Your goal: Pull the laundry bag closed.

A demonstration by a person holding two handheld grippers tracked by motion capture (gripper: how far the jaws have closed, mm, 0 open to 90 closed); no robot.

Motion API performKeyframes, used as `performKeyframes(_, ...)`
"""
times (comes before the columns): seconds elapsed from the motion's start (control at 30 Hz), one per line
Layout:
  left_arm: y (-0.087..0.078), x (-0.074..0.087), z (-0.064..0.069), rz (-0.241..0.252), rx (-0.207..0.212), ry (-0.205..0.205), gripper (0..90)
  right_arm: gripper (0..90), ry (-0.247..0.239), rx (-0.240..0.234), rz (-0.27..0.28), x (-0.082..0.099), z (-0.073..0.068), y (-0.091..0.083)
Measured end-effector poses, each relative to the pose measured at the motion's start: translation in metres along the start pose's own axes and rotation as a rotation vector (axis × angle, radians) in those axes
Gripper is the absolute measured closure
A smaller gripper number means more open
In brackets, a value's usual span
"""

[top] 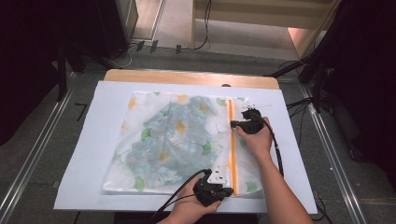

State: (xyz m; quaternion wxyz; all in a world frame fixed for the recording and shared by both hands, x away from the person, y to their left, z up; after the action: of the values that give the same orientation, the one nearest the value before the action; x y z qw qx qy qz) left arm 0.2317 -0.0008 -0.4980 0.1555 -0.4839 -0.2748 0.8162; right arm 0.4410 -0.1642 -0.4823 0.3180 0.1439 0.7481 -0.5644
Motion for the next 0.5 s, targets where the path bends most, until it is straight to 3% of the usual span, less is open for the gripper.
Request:
performKeyframes(0.3, 0.0, 0.0, 0.0, -0.004, 0.001, -0.002, 90.0, 90.0, -0.017, 0.028, 0.012, -0.014, 0.001, 0.003)
performKeyframes(0.5, 0.0, 0.0, 0.0, -0.003, 0.001, -0.001, 90.0, 90.0, 0.012, 0.031, 0.028, -0.026, 0.005, 0.008)
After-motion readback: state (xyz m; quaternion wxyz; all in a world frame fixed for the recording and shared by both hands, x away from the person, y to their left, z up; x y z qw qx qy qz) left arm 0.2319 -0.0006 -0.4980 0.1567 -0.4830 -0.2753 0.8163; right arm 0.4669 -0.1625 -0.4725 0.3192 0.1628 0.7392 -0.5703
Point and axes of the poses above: each handheld gripper's, and its own axes: y roughly forward along the jaws, x roughly out of its underside, z roughly to its right, the point moved 2 cm from there along y, roughly forward along the jaws, and after that the axes turned 10 degrees about x, right-handed, at the moved point
